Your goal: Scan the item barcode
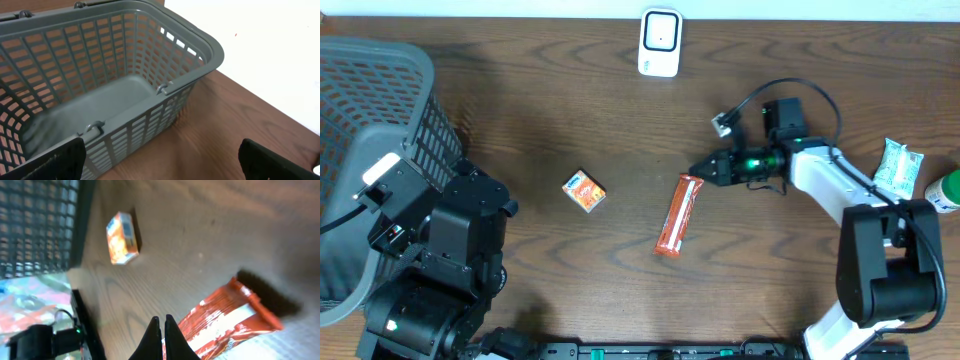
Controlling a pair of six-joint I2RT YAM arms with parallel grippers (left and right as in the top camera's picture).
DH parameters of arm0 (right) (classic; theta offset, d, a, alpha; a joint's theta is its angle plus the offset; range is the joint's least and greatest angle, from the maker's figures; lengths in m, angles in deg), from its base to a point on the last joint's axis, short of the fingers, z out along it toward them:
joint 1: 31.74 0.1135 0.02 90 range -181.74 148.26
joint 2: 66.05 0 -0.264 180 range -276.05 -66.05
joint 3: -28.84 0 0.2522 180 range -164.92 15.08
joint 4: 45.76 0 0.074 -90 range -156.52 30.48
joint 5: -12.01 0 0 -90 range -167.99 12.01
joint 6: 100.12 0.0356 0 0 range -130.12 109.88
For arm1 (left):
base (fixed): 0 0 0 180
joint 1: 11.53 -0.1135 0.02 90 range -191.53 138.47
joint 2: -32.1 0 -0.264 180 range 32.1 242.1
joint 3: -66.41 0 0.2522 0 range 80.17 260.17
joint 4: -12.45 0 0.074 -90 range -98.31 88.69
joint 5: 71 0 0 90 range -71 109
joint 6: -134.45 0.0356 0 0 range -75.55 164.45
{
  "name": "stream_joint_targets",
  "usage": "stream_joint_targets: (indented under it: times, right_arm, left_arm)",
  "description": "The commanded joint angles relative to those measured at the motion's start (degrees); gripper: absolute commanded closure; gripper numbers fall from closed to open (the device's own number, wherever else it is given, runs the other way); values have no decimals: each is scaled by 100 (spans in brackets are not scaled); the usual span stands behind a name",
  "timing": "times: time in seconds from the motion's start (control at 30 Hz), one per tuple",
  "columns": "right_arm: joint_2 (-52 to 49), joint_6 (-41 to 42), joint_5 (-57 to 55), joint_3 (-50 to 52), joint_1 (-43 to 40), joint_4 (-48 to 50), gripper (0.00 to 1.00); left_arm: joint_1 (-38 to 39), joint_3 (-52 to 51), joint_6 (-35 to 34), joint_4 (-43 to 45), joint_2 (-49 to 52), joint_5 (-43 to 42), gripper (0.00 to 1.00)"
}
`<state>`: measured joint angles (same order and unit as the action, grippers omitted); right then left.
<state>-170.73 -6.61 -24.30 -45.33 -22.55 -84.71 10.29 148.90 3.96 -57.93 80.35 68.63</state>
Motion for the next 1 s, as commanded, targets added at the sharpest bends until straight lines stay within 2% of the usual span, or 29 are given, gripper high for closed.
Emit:
stream_joint_targets:
  times: [0.0,0.3,0.43,0.67,0.77,0.83,0.9,0.97]
  right_arm:
    - [-225,216,-612,-48,382,-105,99]
    - [-433,785,-2986,-46,678,-564,99]
    - [-422,636,-2938,-55,678,-601,99]
    - [186,367,-1718,-533,717,-750,99]
    - [466,376,-1519,-577,931,-787,90]
    - [498,376,-1738,-577,1207,-848,90]
    - [341,643,-2618,-570,1729,-896,95]
    - [181,754,-2865,-570,2015,-918,99]
  left_arm:
    - [-28,87,-28,-15,-2,50,2]
    - [-28,87,-28,-15,-2,50,2]
    - [-28,87,-28,-15,-2,50,2]
    - [-28,87,-28,-15,-2,50,2]
    - [-28,87,-28,-15,-2,50,2]
    - [-28,87,-28,-15,-2,50,2]
    - [-28,87,-28,-15,-2,50,2]
    - [-28,87,-28,-15,-2,50,2]
